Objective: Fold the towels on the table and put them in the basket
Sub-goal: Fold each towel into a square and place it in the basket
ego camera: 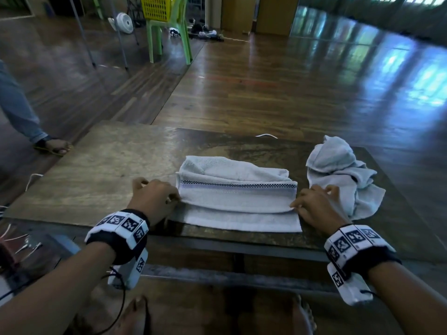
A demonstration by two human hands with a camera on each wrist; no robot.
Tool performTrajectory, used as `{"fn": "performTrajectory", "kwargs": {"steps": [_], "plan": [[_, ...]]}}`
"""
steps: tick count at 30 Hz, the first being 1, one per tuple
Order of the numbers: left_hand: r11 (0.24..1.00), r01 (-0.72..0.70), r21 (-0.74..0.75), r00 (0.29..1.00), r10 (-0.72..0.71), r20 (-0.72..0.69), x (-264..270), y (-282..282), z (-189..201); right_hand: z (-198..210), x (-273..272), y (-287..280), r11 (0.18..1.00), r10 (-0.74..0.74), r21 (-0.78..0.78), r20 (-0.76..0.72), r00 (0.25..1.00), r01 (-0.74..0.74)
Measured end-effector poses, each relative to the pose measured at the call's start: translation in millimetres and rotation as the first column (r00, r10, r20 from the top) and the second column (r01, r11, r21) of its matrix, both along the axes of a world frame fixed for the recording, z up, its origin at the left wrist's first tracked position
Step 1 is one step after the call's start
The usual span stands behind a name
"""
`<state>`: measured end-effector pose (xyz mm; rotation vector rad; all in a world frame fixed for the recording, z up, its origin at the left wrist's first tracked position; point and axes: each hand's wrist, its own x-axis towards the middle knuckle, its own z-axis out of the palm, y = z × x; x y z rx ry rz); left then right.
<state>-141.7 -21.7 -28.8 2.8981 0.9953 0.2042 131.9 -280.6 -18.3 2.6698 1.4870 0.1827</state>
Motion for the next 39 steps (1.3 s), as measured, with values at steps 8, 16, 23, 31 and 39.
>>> {"fn": "performTrajectory", "kwargs": {"steps": [8, 16, 23, 31, 39], "plan": [[0.989, 0.120, 0.086, 0.980, -0.132, 0.150, -27, -1, -2, 0, 0, -26, 0.943, 0.163, 0.293, 0.010, 0.987, -0.159], [0.981, 0.192, -0.032, 0.980, -0.193, -0.035, -31, -2, -9, -15, 1, -42, 0.976, 0.220, 0.043, -0.165, 0.961, -0.216], [0.981, 0.192, -0.004, 0.981, -0.192, 0.028, -36, -1, -11, -17, -2, -44, 0.968, 0.234, 0.119, -0.086, 0.968, -0.223], [0.938, 0.348, 0.015, 0.935, -0.345, -0.084, -46, -3, -11, -21, -5, -50, 0.961, 0.275, 0.019, -0.152, 0.949, -0.276], [0.907, 0.416, 0.063, 0.909, -0.413, -0.064, -56, -14, -14, -26, -23, -60, 0.913, 0.399, 0.096, -0.010, 0.917, -0.396]]}}
